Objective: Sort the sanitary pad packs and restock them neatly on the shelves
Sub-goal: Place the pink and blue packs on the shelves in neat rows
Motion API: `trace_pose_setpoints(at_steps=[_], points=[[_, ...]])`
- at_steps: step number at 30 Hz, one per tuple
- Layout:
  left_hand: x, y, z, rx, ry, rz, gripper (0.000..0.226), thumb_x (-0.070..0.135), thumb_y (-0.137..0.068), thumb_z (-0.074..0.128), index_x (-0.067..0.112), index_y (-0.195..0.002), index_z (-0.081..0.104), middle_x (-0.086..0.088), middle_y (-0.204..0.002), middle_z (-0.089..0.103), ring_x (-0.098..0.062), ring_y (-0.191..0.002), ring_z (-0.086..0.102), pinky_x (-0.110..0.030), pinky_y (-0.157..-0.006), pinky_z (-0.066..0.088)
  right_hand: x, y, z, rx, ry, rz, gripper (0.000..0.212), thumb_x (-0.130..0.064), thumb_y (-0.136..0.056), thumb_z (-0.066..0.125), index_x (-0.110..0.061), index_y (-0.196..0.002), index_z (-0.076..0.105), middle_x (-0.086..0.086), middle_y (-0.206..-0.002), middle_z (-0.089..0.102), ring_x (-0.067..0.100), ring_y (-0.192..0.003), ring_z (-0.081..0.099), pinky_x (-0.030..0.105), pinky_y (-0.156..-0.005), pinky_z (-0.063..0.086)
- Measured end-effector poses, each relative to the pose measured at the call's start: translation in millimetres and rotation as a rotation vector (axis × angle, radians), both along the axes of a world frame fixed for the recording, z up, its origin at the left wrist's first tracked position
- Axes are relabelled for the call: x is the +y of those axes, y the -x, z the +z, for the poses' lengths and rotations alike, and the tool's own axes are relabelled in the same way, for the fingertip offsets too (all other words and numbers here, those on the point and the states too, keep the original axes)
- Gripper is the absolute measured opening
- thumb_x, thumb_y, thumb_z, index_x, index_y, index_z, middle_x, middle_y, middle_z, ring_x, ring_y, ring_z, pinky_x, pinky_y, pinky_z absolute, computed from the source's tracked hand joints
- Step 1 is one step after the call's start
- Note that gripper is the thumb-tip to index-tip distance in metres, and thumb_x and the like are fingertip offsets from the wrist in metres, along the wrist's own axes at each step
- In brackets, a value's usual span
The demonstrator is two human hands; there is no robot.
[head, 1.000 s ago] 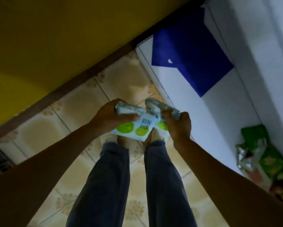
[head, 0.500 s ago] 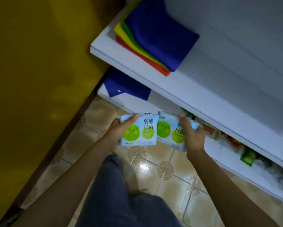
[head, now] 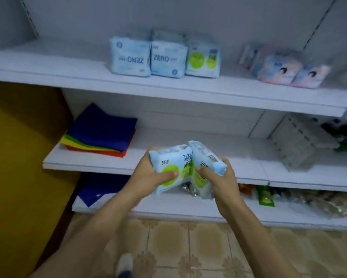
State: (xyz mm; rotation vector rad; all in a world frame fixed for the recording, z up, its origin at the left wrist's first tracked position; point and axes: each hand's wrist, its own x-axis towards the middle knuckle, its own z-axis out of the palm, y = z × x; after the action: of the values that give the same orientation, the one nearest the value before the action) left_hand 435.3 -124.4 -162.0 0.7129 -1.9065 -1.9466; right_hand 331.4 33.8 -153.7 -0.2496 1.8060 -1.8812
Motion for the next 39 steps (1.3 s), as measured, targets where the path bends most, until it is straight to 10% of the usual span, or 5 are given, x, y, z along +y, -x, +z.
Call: trace_pose_setpoints(at_steps=[14,23,27,33,39], points=[[-74.9,119.6,131.3,0.338,0.283,0.088,0.046,0.002,-0.07,0.081,0.02,-0.103,0.055,-0.004,-0.101,0.07,-0.019,-0.091,0.069,-0.03,-0.073,0.059,-58.4,140.8,119.1,0.348,0.279,-0.034,0.038,-0.004,-0.069,0.068,-0.024,-0.101,0.064,-0.003,-0.092,0.071,0.012,-0.082,0.066,0.029,-0.067,0.055],[-163.7,189.5,102.5,0.293,0.31,0.049,0.059,0.007,-0.082,0.073,0.027,-0.129,0.044,-0.003,-0.125,0.059,-0.011,-0.103,0.063,-0.021,-0.072,0.057,-145.6,249.6,100.7,0.283,0.104,-0.078,0.033,0.003,-0.085,0.06,-0.012,-0.114,0.056,0.01,-0.103,0.068,0.019,-0.08,0.065,0.03,-0.064,0.052],[-180.8,205.2,85.2,0.256,0.348,0.065,0.069,0.018,-0.079,0.076,0.036,-0.135,0.039,0.003,-0.129,0.058,-0.013,-0.113,0.06,-0.03,-0.089,0.055,-161.0,275.2,76.9,0.605,-0.087,-0.178,0.029,-0.017,-0.085,0.07,-0.024,-0.11,0.059,0.003,-0.108,0.065,0.019,-0.091,0.063,0.033,-0.076,0.054],[-182.4,206.9,91.4,0.18,0.668,0.189,0.102,0.036,-0.071,0.081,0.036,-0.15,0.016,0.019,-0.139,0.04,-0.005,-0.123,0.044,-0.025,-0.101,0.039,-171.7,286.1,68.3,0.75,-0.037,-0.083,0.046,-0.018,-0.085,0.071,-0.021,-0.129,0.056,-0.001,-0.11,0.069,0.016,-0.09,0.064,0.028,-0.073,0.055],[-197.8,207.0,82.9,0.213,1.306,0.321,0.073,0.057,-0.079,0.055,0.026,-0.141,0.033,-0.002,-0.152,0.028,-0.02,-0.137,0.029,-0.039,-0.109,0.025,-179.4,267.8,65.1,1.056,-0.139,-0.41,0.059,-0.038,-0.082,0.07,-0.014,-0.132,0.049,0.002,-0.126,0.053,0.017,-0.114,0.051,0.038,-0.096,0.043]])
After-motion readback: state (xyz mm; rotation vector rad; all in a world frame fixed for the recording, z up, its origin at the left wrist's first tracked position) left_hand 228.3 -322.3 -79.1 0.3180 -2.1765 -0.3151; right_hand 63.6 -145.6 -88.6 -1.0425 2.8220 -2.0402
